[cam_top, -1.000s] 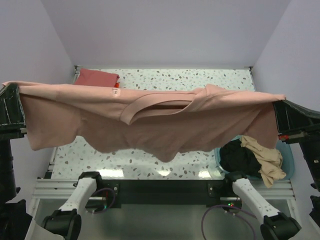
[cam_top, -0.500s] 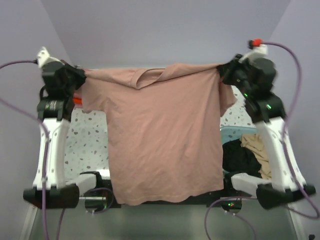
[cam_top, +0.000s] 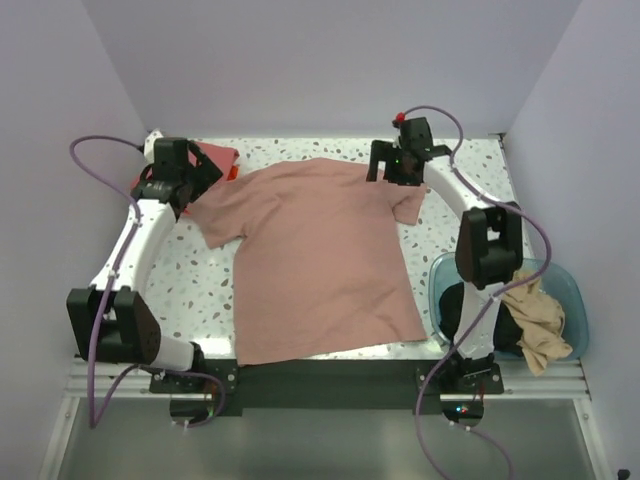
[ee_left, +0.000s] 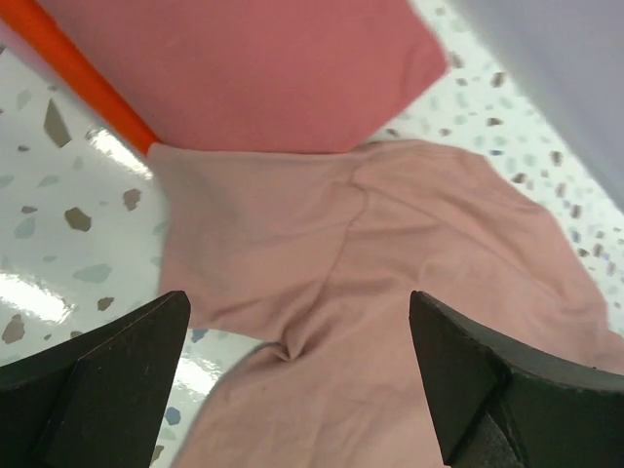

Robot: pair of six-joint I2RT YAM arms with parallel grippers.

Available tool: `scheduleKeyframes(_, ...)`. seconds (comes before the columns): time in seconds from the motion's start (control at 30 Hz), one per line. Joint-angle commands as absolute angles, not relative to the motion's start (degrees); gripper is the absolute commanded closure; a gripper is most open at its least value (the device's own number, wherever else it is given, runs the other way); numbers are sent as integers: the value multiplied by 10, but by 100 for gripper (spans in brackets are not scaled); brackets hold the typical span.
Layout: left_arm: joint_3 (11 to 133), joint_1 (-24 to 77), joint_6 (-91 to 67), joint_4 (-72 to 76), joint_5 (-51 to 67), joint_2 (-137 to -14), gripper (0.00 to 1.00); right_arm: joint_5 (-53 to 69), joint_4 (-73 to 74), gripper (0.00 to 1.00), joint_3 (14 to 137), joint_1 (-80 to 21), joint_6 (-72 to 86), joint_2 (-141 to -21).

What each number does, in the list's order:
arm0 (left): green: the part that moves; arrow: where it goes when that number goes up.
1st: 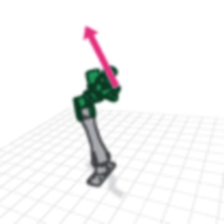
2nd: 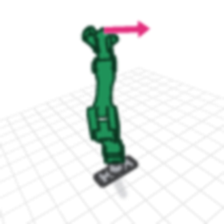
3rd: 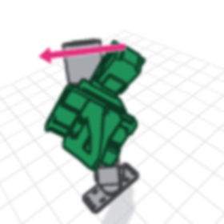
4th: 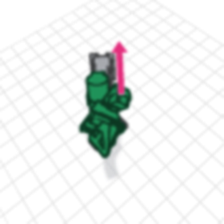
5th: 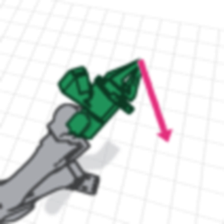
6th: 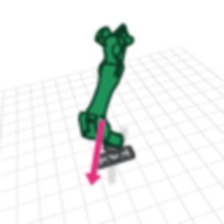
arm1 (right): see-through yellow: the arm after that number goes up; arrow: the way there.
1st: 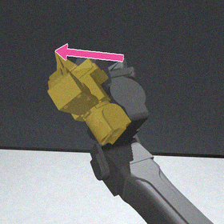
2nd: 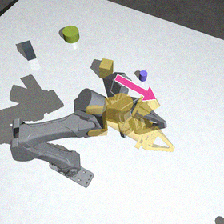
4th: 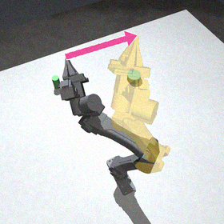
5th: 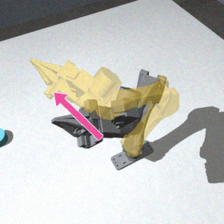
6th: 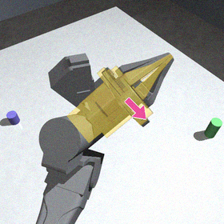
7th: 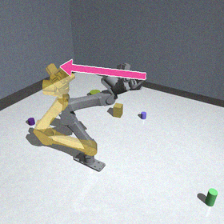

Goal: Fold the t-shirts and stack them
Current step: Flatten the tshirt out

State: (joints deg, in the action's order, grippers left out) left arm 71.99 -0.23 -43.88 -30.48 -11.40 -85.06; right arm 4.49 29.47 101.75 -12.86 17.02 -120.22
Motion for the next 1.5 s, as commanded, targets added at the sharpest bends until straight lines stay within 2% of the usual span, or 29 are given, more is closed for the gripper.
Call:
scheduleKeyframes(0.0, 714, 47, -414, -265, -148, -803, 0, 55, 253, 1, 933, -155, 165, -1057)
scheduleKeyframes(0.27, 702, 143, -394, -236, -98, -868, 0, -22, 266, 1, 743, -244, 236, -922)
scheduleKeyframes(0.4, 668, 167, -392, -197, -54, -895, 0, -17, 243, 1, 664, -250, 271, -906)
scheduleKeyframes(0.57, 596, 185, -399, -167, -33, -926, 0, -46, 243, 1, 665, -252, 274, -957)
scheduleKeyframes(0.87, 474, 215, -423, -129, -3, -940, 0, -110, 308, 1, 843, -245, 247, -1141)
scheduleKeyframes(1.03, 395, 241, -459, -104, 71, -911, 0, -89, 335, 1, 943, -229, 221, -1247)
scheduleKeyframes(1.13, 358, 274, -506, -89, 91, -898, 0, -80, 363, 1, 1053, -224, 207, -1332)
scheduleKeyframes(1.17, 349, 282, -517, -65, 104, -898, 0, -64, 371, 1, 1123, -222, 200, -1385)
scheduleKeyframes(1.2, 335, 293, -525, -53, 146, -901, 0, -58, 393, 1, 1166, -222, 194, -1413)
scheduleKeyframes(1.27, 328, 307, -555, -27, 172, -911, 0, -27, 415, 1, 1296, -222, 182, -1471)
scheduleKeyframes(1.37, 344, 347, -591, -10, 185, -940, 0, 17, 401, 2, 1401, -222, 169, -1553)
scheduleKeyframes(1.47, 417, 401, -610, 19, 199, -995, 0, 79, 273, 1, 1362, -223, 174, -1558)
